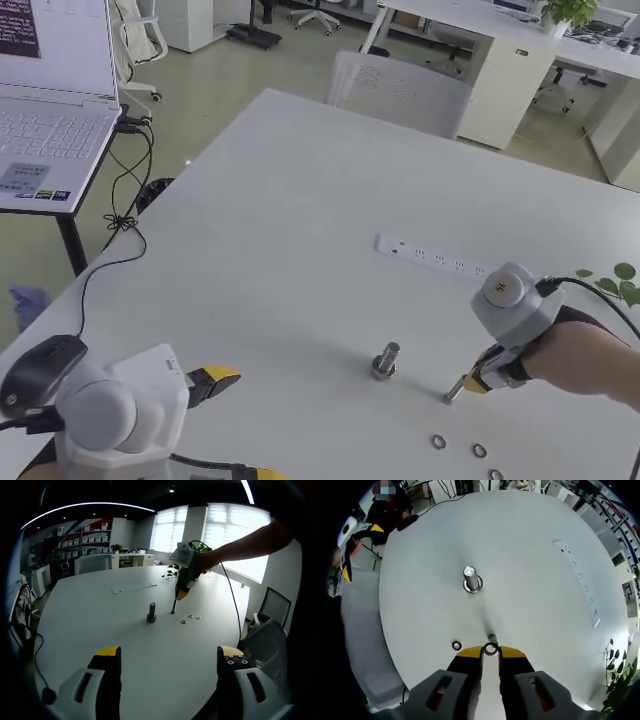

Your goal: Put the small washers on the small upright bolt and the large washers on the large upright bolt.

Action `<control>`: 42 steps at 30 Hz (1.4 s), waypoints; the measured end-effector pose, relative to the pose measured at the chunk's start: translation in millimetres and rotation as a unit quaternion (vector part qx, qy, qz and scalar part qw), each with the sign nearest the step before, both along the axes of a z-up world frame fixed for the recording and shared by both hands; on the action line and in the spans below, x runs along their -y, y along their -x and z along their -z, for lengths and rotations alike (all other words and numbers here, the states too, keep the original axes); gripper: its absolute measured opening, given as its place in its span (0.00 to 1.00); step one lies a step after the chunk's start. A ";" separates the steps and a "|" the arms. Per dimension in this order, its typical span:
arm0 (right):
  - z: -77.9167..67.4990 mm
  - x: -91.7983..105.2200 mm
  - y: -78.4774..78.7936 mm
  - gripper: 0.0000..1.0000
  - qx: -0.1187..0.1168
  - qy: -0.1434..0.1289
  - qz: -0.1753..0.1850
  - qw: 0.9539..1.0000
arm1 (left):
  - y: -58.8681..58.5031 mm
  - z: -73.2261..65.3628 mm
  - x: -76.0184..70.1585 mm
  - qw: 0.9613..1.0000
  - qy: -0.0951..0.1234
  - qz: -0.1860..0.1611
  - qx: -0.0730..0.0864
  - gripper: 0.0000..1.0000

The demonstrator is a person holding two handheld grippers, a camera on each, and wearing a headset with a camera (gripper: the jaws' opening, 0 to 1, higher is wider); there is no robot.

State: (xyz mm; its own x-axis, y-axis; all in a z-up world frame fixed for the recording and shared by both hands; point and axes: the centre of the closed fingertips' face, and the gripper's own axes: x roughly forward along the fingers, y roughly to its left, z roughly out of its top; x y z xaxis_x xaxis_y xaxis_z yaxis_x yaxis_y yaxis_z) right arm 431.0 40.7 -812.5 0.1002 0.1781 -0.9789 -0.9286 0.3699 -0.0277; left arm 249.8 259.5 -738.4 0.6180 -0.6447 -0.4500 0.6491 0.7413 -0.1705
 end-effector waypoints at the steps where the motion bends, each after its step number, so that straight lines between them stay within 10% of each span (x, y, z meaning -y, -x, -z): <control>1: 0.8 -0.4 -1.1 0.13 0.001 0.002 -0.003 1.000 | -0.4 -0.1 -0.7 1.000 0.001 -0.002 0.000 0.78; 42: 12.3 2.1 -9.2 0.13 -0.004 0.016 -0.006 1.000 | 1.3 9.1 -1.4 1.000 0.005 -0.007 -0.010 0.77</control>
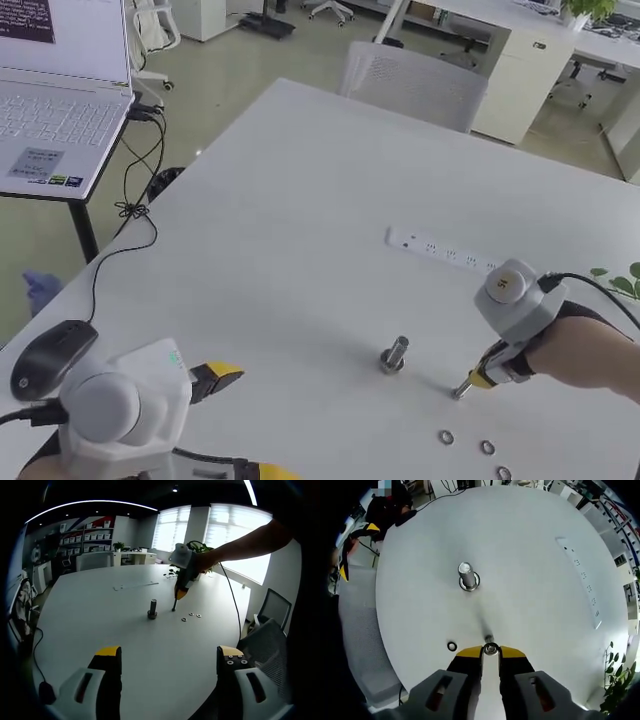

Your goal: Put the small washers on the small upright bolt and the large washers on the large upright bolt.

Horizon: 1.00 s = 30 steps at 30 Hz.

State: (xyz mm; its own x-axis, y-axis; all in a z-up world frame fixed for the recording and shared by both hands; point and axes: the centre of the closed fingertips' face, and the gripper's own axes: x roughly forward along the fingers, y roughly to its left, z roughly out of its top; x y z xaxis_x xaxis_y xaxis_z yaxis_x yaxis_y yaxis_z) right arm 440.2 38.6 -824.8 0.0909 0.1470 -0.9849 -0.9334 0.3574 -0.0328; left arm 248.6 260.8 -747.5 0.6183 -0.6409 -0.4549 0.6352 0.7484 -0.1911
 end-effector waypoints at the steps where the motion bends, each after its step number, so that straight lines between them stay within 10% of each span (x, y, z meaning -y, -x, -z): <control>1: 1.1 -0.1 -0.2 0.13 0.000 0.000 -0.001 1.000 | 0.1 0.3 0.0 1.000 0.000 0.000 -0.001 0.77; 30: 23.7 -0.4 4.2 0.13 -0.009 0.004 -0.004 1.000 | 2.5 4.9 -2.2 1.000 0.001 0.000 -0.011 0.77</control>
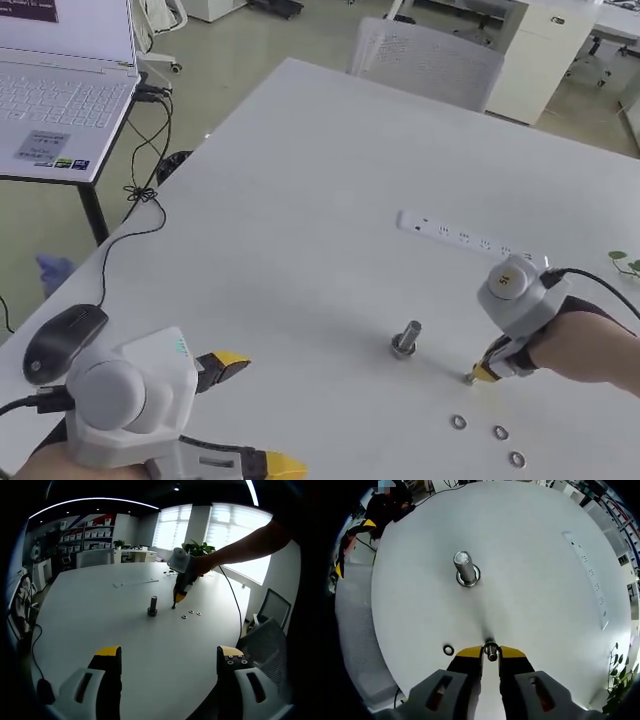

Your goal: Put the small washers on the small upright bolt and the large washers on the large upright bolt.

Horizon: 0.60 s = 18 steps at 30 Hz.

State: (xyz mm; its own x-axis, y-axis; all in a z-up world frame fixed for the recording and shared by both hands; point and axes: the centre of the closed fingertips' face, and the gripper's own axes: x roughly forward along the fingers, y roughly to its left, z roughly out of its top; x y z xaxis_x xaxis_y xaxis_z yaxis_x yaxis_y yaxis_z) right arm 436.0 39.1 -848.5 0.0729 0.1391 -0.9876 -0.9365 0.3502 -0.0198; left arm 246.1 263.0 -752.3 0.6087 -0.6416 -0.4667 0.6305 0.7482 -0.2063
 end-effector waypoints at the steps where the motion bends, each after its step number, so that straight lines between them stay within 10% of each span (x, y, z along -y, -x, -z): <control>1: 1.2 0.0 -0.1 0.13 0.000 0.000 0.000 1.000 | 0.0 -1.2 0.2 1.000 0.001 0.001 0.002 0.77; 18: 21.3 1.4 0.6 0.13 -0.005 -0.001 0.002 1.000 | -3.2 -2.5 0.0 1.000 -0.001 0.004 0.005 0.79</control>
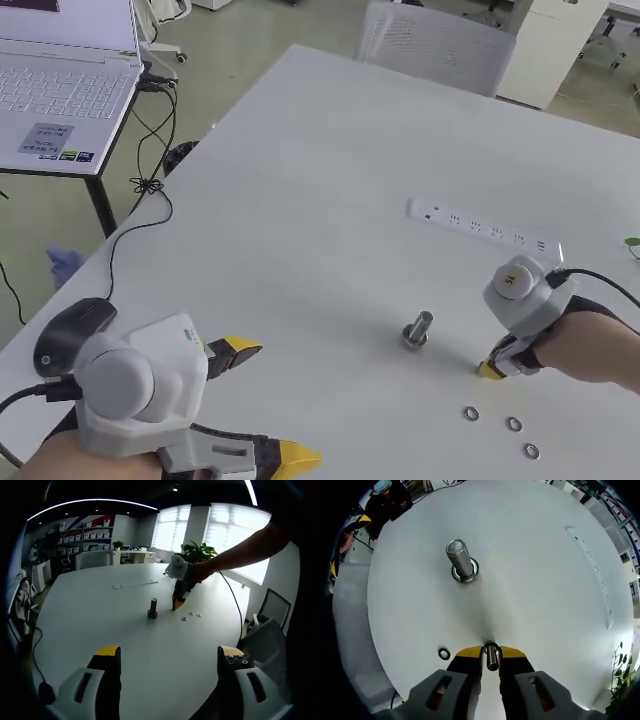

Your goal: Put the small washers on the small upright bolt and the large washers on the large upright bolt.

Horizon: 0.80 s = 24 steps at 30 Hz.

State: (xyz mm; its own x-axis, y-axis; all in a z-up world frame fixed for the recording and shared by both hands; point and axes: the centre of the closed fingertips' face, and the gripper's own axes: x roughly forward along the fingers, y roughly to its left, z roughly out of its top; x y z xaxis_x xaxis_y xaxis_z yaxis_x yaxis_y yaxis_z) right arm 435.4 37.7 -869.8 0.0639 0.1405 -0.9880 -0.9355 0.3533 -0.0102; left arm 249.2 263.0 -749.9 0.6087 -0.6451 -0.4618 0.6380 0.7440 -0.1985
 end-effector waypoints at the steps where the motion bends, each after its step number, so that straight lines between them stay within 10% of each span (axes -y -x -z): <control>1: 0.3 0.0 0.2 0.13 0.000 0.000 -0.001 1.000 | 0.1 0.3 0.0 1.000 0.000 0.000 0.000 0.79; 24: 5.1 0.9 -1.5 0.14 0.001 -0.001 -0.005 1.000 | -1.3 3.0 1.0 1.000 0.000 0.003 -0.006 0.77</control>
